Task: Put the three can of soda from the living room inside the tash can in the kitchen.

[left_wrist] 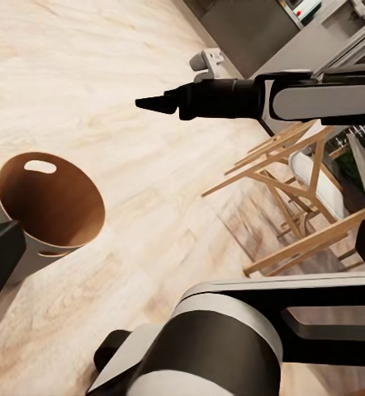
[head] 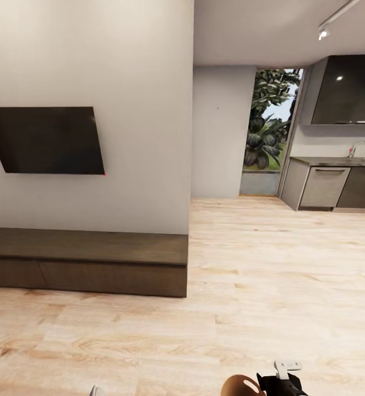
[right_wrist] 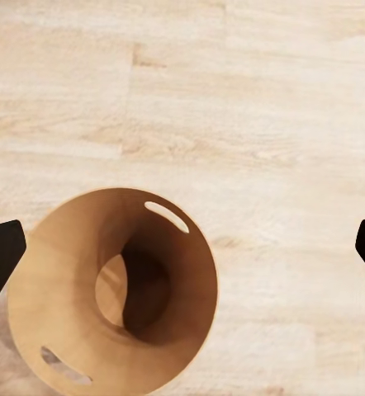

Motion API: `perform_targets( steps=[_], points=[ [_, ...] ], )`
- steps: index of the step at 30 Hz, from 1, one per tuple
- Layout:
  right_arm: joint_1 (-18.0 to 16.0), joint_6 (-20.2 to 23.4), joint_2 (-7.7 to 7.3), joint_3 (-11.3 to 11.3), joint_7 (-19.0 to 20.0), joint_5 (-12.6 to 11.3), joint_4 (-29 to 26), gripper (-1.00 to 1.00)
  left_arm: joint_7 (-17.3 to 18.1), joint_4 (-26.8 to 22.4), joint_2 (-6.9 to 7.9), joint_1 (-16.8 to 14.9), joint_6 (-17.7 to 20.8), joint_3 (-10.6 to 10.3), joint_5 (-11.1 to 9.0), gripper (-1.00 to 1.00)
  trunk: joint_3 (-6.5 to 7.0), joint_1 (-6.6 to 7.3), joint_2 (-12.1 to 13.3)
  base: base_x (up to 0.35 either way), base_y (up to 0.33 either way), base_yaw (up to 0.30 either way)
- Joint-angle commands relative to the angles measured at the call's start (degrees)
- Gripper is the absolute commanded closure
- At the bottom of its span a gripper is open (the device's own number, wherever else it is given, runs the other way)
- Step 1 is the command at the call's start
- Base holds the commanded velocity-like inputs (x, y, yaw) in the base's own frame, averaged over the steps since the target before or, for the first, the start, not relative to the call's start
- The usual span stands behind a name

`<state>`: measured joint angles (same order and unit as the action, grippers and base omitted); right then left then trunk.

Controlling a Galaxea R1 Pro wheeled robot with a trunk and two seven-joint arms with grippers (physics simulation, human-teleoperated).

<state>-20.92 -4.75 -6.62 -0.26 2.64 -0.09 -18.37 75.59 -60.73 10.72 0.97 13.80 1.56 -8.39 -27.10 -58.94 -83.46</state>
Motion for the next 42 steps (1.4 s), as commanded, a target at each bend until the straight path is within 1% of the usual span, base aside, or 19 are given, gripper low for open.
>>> perform_targets(
  steps=[1,10,42],
  points=[
    [0.0,0.0,0.01,0.0,0.0,0.0,0.0,-1.0,0.0,0.0,0.0,0.0,0.0,0.0,0.01,-1.0,-0.19,-0.23,-0.42,0.0,0.0,0.0],
    [0.0,0.0,-0.03,0.0,0.08,-0.08,0.0,-1.0,0.0,0.0,0.0,0.0,0.0,-0.04,0.0,-1.0,-2.32,-2.2,-4.03,0.0,0.0,0.0],
    [0.0,0.0,-0.06,0.0,0.09,-0.09,0.0,-1.0,0.0,0.0,0.0,0.0,0.0,-0.07,-0.05,-1.0,-10.97,-9.23,-16.86,0.0,0.0,0.0]
  ],
)
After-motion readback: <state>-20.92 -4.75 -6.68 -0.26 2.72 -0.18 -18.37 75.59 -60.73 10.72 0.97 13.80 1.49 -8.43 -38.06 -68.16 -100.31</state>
